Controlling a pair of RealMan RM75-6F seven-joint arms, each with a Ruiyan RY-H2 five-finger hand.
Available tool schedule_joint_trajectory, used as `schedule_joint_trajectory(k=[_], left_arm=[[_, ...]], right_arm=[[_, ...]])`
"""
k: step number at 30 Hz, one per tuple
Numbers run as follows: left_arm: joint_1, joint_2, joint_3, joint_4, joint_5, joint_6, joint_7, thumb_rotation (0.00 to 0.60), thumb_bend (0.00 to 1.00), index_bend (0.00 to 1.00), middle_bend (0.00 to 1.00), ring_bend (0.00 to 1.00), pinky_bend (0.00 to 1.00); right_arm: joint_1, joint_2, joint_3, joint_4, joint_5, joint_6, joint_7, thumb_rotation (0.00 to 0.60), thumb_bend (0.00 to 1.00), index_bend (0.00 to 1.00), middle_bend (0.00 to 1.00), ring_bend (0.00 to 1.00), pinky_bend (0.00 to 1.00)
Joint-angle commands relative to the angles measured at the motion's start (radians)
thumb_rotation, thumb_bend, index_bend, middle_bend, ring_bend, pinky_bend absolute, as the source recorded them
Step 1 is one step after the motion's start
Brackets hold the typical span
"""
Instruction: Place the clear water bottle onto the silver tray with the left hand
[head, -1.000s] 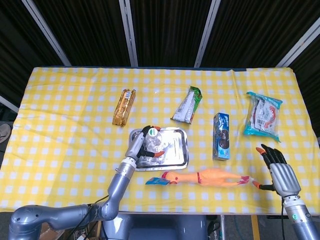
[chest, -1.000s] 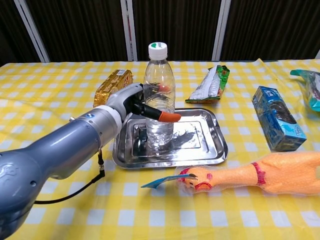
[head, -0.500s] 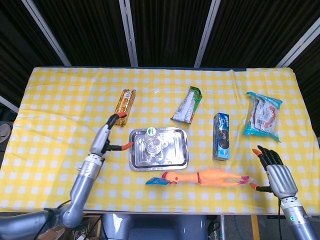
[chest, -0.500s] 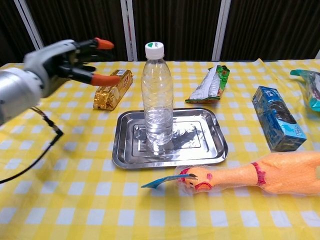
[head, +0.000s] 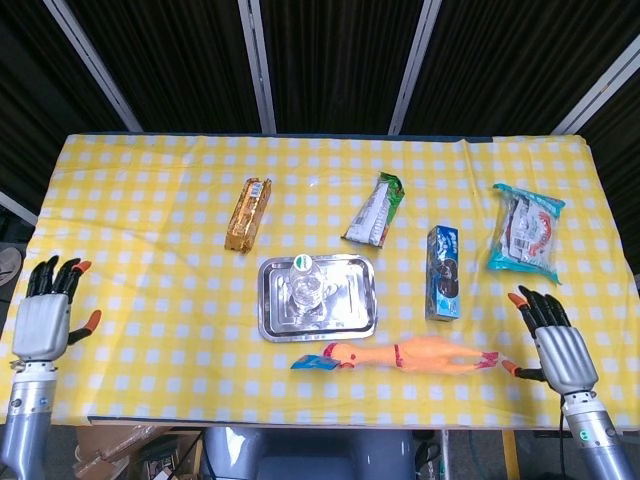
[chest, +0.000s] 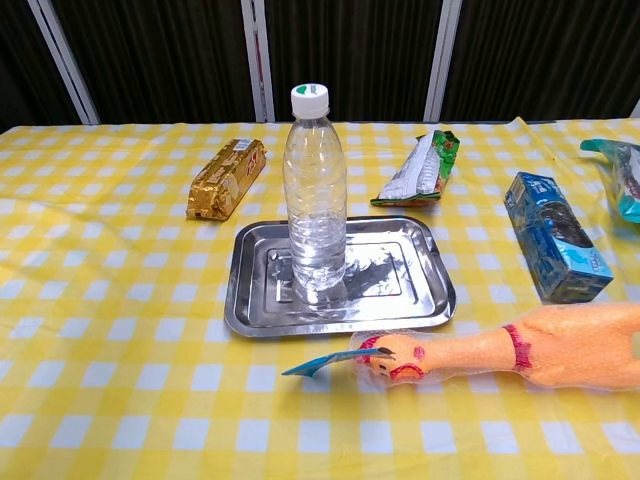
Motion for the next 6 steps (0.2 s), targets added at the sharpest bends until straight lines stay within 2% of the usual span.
schedule_joint_trajectory(k=[1, 6], left_arm=[[0.010, 0.031, 0.003, -0.029, -0.049, -0.052, 0.003, 0.600, 0.33, 0.15, 0.11, 0.00, 0.00], [0.016, 0.049, 0.000, -0.052, -0.043, -0.059, 0.006, 0.600, 0.33, 0.15, 0.12, 0.00, 0.00]], right_arm=[[0.000, -0.016, 0.007, 0.018, -0.004, 0.016, -0.020, 0.600, 0.05, 0.11, 0.00, 0.00, 0.00], [-0.003, -0.030, 0.016, 0.035, -0.007, 0.038, -0.030, 0.600, 0.05, 0.11, 0.00, 0.00, 0.00]])
